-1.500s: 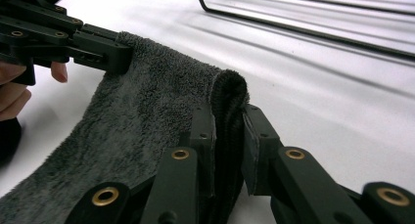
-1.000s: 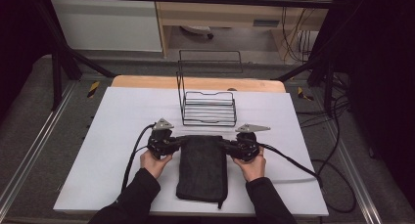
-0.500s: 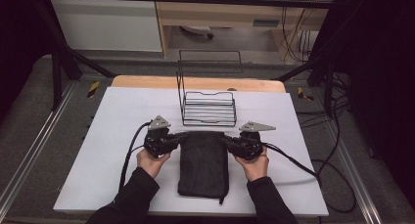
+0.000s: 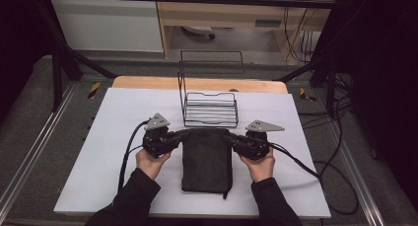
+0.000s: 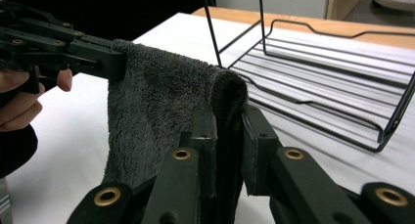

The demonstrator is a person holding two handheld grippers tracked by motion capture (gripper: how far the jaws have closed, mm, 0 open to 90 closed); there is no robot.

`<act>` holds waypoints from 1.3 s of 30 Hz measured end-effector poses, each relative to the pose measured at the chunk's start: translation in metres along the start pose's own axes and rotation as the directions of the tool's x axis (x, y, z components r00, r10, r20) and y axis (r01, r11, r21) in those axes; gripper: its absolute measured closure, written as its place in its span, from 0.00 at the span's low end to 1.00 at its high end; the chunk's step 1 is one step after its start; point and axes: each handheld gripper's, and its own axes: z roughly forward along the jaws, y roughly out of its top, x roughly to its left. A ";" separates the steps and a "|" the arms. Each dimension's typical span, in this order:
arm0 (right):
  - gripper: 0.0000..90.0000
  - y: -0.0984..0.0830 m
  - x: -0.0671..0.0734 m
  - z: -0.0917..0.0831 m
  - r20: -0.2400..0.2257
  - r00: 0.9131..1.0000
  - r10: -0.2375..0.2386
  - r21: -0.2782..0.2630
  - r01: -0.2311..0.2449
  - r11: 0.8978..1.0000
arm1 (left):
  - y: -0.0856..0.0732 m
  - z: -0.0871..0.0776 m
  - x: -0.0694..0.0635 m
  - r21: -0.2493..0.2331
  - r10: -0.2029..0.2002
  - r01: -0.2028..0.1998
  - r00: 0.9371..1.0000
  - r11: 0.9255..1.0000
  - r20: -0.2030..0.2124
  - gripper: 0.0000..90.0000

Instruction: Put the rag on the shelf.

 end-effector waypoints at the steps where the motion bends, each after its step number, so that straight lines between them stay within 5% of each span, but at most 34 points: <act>1: 0.88 0.001 0.001 -0.001 0.003 1.000 -0.005 -0.005 0.005 1.000 | 0.001 -0.001 0.000 -0.004 0.003 -0.003 1.000 1.000 0.001 0.91; 24: 0.88 0.021 0.012 -0.025 0.042 0.997 -0.065 -0.096 0.069 0.993 | 0.022 -0.018 -0.017 -0.098 0.045 -0.046 0.999 0.994 -0.006 0.91; 39: 0.88 0.044 0.023 -0.035 0.094 0.988 -0.124 -0.167 0.138 0.976 | 0.040 -0.027 -0.018 -0.182 0.041 -0.043 0.999 0.982 -0.018 0.91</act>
